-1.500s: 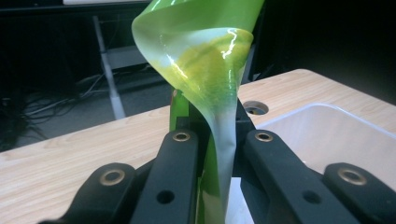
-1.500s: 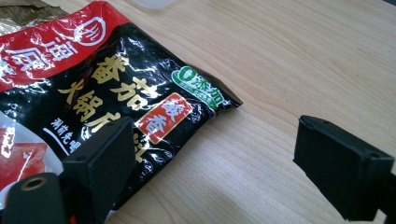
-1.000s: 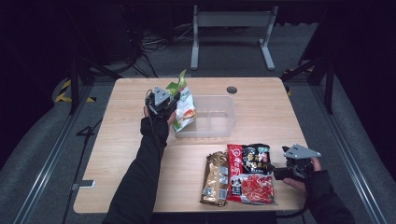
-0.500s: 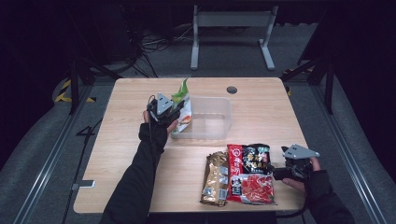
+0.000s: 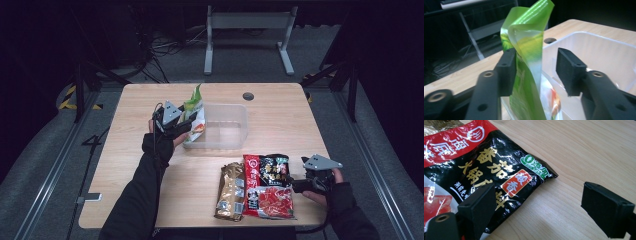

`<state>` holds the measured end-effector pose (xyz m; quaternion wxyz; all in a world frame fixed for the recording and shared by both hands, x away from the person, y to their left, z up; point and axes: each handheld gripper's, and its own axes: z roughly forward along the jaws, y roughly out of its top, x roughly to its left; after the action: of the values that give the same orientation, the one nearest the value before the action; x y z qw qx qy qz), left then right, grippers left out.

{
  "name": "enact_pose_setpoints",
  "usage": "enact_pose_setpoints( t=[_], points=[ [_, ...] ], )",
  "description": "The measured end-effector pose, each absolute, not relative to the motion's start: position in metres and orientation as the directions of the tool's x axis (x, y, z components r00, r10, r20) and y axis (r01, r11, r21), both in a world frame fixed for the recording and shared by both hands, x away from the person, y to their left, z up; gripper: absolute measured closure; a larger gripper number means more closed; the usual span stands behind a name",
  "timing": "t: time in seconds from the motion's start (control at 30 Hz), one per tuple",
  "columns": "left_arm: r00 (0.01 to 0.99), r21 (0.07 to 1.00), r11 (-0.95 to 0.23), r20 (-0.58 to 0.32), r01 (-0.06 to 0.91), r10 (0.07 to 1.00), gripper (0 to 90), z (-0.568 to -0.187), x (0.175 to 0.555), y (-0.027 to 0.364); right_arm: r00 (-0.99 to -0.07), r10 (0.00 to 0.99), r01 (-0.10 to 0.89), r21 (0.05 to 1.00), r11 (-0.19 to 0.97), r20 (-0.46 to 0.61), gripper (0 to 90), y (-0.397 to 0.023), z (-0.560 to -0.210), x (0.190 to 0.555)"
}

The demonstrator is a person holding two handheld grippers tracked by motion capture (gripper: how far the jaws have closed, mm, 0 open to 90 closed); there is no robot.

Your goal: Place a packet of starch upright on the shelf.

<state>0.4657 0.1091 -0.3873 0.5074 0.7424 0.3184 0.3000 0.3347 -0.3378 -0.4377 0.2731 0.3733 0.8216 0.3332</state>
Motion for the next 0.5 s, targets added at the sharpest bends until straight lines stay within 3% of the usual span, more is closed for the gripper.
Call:
enact_pose_setpoints(
  t=[0.3, 0.5],
  points=[
    [0.652, 0.948, -0.27, 0.099, 0.168, 0.752, 34.8, -0.379, 0.441, 0.124, -0.573, 0.796, 0.433, 0.752, 0.497, -0.197, 13.3, -0.338, -0.437, 0.334],
    [0.7, 0.942, -0.289, 0.089, 0.173, 0.709, 30.5, -0.379, 0.422, 0.132, -0.57, 0.798, 0.434, 0.753, 0.495, -0.196, 13.3, -0.338, -0.437, 0.334]
  ],
)
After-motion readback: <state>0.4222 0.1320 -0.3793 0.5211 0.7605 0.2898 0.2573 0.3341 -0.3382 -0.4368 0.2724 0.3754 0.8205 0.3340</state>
